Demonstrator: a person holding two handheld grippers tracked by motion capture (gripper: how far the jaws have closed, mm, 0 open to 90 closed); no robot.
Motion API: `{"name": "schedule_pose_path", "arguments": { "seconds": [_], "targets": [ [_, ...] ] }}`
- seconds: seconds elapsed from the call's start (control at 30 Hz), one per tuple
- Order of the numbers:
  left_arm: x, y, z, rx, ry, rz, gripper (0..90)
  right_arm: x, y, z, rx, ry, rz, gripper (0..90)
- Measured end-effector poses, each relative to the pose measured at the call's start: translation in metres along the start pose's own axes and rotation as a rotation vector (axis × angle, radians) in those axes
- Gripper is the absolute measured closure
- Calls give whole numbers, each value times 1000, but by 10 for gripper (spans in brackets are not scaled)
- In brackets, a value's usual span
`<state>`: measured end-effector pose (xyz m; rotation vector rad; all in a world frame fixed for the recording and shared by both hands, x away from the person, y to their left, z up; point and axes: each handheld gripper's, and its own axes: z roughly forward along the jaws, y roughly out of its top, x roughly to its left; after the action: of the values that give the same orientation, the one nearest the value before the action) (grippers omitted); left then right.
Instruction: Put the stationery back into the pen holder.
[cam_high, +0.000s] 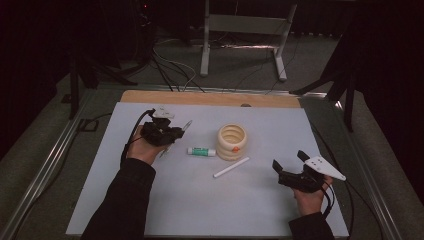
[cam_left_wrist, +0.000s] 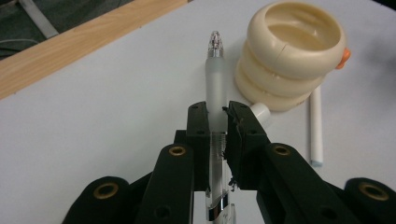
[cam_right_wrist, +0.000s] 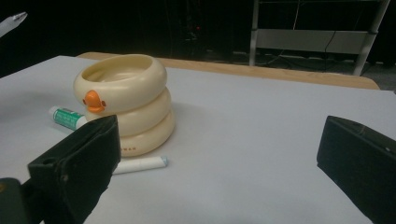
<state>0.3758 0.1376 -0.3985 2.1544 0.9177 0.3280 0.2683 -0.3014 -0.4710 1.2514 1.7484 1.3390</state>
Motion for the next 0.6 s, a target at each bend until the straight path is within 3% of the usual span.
{"name": "schedule_pose_path", "arguments": {
  "seconds": [0.6],
  "targets": [
    [0, 25, -1, -56, -1, 9, 806, 0, 0, 1, 2, 4, -1, 0]
  ]
}}
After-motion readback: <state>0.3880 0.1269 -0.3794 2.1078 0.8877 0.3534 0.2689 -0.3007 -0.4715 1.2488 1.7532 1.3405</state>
